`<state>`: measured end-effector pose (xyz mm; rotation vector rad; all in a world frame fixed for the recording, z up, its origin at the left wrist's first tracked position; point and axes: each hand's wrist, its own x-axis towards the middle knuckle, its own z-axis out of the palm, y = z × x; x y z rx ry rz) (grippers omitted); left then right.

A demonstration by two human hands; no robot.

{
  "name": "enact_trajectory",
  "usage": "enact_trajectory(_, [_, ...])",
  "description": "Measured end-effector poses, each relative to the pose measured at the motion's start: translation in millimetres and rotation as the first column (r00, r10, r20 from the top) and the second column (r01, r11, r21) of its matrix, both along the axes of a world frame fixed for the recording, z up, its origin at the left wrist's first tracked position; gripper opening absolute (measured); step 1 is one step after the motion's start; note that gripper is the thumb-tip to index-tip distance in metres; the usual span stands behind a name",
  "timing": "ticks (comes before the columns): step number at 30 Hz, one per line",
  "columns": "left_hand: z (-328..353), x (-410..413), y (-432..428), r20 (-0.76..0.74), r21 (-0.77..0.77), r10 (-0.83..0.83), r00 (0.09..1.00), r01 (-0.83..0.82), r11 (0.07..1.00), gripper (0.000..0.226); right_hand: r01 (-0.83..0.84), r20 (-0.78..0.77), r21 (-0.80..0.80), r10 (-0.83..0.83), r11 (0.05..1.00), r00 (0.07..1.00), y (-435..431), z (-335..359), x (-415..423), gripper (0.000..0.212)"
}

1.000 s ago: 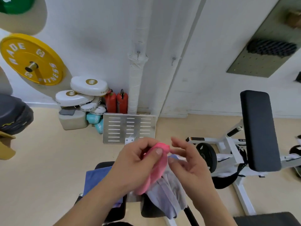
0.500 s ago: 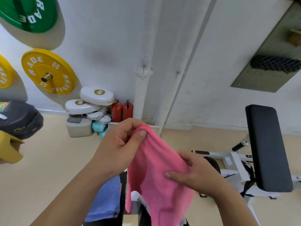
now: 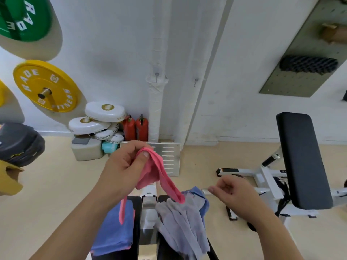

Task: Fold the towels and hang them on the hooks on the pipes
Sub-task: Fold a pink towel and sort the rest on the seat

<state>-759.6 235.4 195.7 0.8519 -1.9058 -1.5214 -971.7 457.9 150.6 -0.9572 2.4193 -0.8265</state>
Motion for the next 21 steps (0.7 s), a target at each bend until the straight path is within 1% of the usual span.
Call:
enact_trajectory(2, [5,-3,5,0.040,-0.007,-0.134,0.990,0.134,0.991,0.025,0.026,0.059,-0.063,-0.023,0.998,0.998,-3,-6,6,0.017])
enact_trajectory(3, [8,-5,8,0.070,-0.031,-0.167,0.984,0.169,0.985,0.024,0.024,0.094,-0.079,-0.017,0.997,0.995,-6,-7,11,0.015])
enact_trajectory(5, [12,-11,13,0.102,-0.077,-0.188,0.977,0.196,0.978,0.023,-0.035,0.131,-0.052,0.042,0.998,0.990,-14,-5,23,0.036])
enact_trajectory(7, [16,-17,19,0.086,-0.089,-0.177,0.980,0.185,0.979,0.021,-0.089,0.187,-0.031,0.093,0.996,0.978,-26,-5,38,0.056])
enact_trajectory(9, [20,-21,24,0.045,-0.100,-0.153,0.987,0.157,0.983,0.019,-0.102,0.295,-0.059,0.115,0.993,0.948,-40,-7,55,0.068])
enact_trajectory(10, [22,-22,26,0.025,-0.111,-0.150,0.988,0.152,0.982,0.019,-0.100,0.346,-0.089,0.125,0.991,0.930,-46,-8,63,0.068])
enact_trajectory(11, [24,-23,28,0.010,-0.120,-0.162,0.987,0.162,0.980,0.019,-0.090,0.397,-0.133,0.136,0.987,0.908,-50,-8,69,0.064])
enact_trajectory(13, [26,-22,33,0.001,-0.127,-0.221,0.975,0.219,0.968,0.019,-0.037,0.440,-0.228,0.137,0.973,0.887,-55,-10,76,0.041])
enact_trajectory(14, [26,-21,35,0.001,-0.123,-0.249,0.968,0.248,0.961,0.018,-0.017,0.416,-0.250,0.123,0.968,0.901,-56,-11,78,0.027])
enact_trajectory(16, [24,-18,38,-0.006,-0.101,-0.281,0.960,0.279,0.955,0.019,0.017,0.339,-0.277,0.082,0.961,0.937,-54,-10,78,0.006])
enact_trajectory(17, [23,-17,39,-0.014,-0.089,-0.285,0.959,0.282,0.955,0.019,0.025,0.317,-0.284,0.069,0.958,0.946,-52,-11,76,0.008])
enact_trajectory(18, [22,-16,40,-0.026,-0.080,-0.278,0.960,0.275,0.958,0.019,0.019,0.293,-0.270,0.064,0.963,0.954,-49,-14,74,0.020])
enact_trajectory(19, [21,-16,42,-0.039,-0.076,-0.260,0.965,0.257,0.963,0.020,0.009,0.279,-0.253,0.064,0.968,0.958,-46,-17,71,0.025])
enact_trajectory(21, [19,-14,42,-0.070,-0.066,-0.201,0.977,0.197,0.978,0.019,-0.037,0.254,-0.163,0.078,0.986,0.964,-36,-25,63,0.014])
